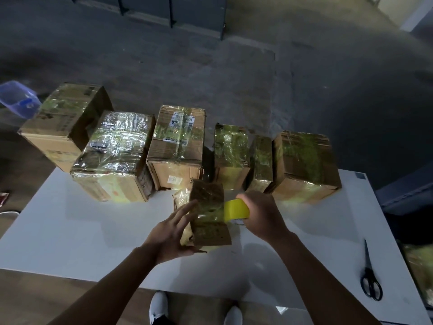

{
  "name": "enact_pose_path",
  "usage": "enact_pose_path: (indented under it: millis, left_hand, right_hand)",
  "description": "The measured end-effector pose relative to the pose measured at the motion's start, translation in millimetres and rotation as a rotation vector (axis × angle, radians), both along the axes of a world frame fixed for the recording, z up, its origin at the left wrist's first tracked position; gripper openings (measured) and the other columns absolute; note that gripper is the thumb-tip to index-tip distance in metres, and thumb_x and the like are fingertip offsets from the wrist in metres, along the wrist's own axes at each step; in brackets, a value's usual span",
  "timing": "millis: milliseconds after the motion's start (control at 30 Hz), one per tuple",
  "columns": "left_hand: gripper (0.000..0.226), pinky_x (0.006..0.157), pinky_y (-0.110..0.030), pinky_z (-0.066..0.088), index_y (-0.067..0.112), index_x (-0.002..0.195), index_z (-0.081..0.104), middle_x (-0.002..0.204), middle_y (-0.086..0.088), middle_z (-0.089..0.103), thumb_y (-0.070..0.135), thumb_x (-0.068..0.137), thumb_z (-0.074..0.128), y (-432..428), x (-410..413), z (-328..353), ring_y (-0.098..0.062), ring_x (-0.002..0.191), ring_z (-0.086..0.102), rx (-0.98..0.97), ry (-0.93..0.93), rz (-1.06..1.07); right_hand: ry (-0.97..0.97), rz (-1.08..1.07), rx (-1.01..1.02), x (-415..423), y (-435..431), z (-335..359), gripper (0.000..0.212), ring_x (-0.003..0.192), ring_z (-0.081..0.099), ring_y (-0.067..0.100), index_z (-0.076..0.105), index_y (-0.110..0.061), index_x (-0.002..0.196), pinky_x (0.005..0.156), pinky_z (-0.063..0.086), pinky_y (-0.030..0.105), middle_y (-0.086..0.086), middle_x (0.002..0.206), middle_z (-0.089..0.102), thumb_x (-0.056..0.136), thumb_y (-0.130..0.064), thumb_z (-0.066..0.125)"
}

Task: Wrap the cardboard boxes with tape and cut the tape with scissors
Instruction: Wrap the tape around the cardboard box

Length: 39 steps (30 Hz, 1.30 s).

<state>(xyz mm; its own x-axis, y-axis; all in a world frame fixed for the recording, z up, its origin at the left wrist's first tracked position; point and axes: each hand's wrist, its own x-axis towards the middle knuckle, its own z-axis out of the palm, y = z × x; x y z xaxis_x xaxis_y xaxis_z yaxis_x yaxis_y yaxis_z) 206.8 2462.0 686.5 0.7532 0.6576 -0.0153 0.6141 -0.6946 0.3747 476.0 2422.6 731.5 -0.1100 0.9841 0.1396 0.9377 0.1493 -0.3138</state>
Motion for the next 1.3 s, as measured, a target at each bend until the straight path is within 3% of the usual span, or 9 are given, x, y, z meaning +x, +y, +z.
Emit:
enact_pose_path:
  millis: [100,267,333,400,500,667,767,1100,1300]
  left_hand:
    - [0.098,0.095,-0.059,0.046,0.013,0.127,0.042,0.139,-0.018,0.051,0.068,0.054,0.078,1,-9,2,-0.040,0.120,0.056,0.134,0.089,0.009]
    - [0.115,0.096,-0.069,0.038,-0.001,0.131,0.051,0.135,-0.026,0.052,0.066,0.042,0.081,-16,5,19,-0.047,0.128,0.045,0.179,0.292,0.109]
    - [0.120,0.109,-0.064,0.027,-0.004,0.144,0.035,0.150,-0.028,0.031,0.066,0.055,0.076,-24,19,19,-0.043,0.140,0.026,0.155,0.329,0.111]
    - [0.118,0.118,-0.056,0.005,-0.002,0.151,0.000,0.159,-0.023,-0.002,0.062,0.075,0.063,-27,29,9,-0.038,0.147,-0.004,0.122,0.320,0.116]
    - [0.114,0.119,-0.052,-0.003,0.002,0.149,-0.015,0.159,-0.019,-0.011,0.059,0.081,0.056,-26,29,1,-0.035,0.146,-0.016,0.097,0.325,0.149]
    - [0.111,0.120,-0.050,0.006,0.006,0.150,-0.016,0.160,-0.014,-0.013,0.057,0.082,0.057,-21,16,-4,-0.031,0.147,-0.016,0.029,0.334,0.180]
    - [0.107,0.118,-0.053,0.014,0.008,0.150,-0.013,0.158,-0.014,-0.019,0.057,0.084,0.055,-20,3,-8,-0.031,0.147,-0.016,0.008,0.349,0.178]
    - [0.113,0.112,-0.064,0.003,0.015,0.150,-0.018,0.156,-0.027,-0.015,0.059,0.081,0.059,-18,20,1,-0.043,0.145,-0.013,-0.011,0.478,0.160]
    - [0.104,0.115,-0.055,0.019,0.020,0.150,-0.019,0.155,-0.027,-0.020,0.050,0.086,0.057,-23,18,-7,-0.043,0.144,-0.018,-0.003,0.400,0.202]
  right_hand:
    - [0.069,-0.015,0.002,-12,10,6,0.045,0.094,0.061,0.026,0.062,-0.013,0.110,0.075,0.044,0.039,0.003,0.103,0.064,0.066,-0.019,0.071]
    - [0.181,-0.062,-0.035,-22,10,2,0.043,0.095,0.056,0.028,0.059,-0.008,0.111,0.073,0.034,0.030,0.010,0.108,0.058,0.072,-0.012,0.076]
    - [0.185,-0.091,-0.031,-29,10,-2,0.043,0.096,0.056,0.028,0.058,-0.006,0.110,0.073,0.035,0.030,0.011,0.108,0.058,0.071,-0.009,0.077]
    - [0.230,-0.086,-0.038,-32,11,-2,0.043,0.094,0.055,0.024,0.058,-0.006,0.107,0.072,0.036,0.029,0.010,0.106,0.056,0.069,-0.007,0.078]
    - [0.287,-0.071,-0.067,-20,9,-3,0.047,0.095,0.053,0.017,0.056,-0.009,0.115,0.072,0.036,0.024,0.005,0.108,0.055,0.072,-0.008,0.076]
    - [0.331,-0.060,-0.136,-19,5,-10,0.054,0.100,0.051,0.013,0.050,-0.014,0.130,0.078,0.036,0.020,0.002,0.117,0.055,0.080,-0.013,0.070]
    - [0.185,0.050,-0.084,-16,10,-8,0.054,0.101,0.057,0.023,0.056,-0.013,0.126,0.078,0.039,0.028,0.008,0.118,0.061,0.074,-0.014,0.073]
    - [-0.024,0.093,-0.123,-10,13,-21,0.051,0.114,0.057,0.030,0.060,-0.011,0.123,0.085,0.046,0.042,0.008,0.123,0.062,0.073,-0.017,0.070]
    - [-0.056,0.082,-0.114,-2,7,-28,0.048,0.095,0.064,0.033,0.064,-0.009,0.115,0.075,0.046,0.043,0.010,0.106,0.067,0.069,-0.013,0.074]
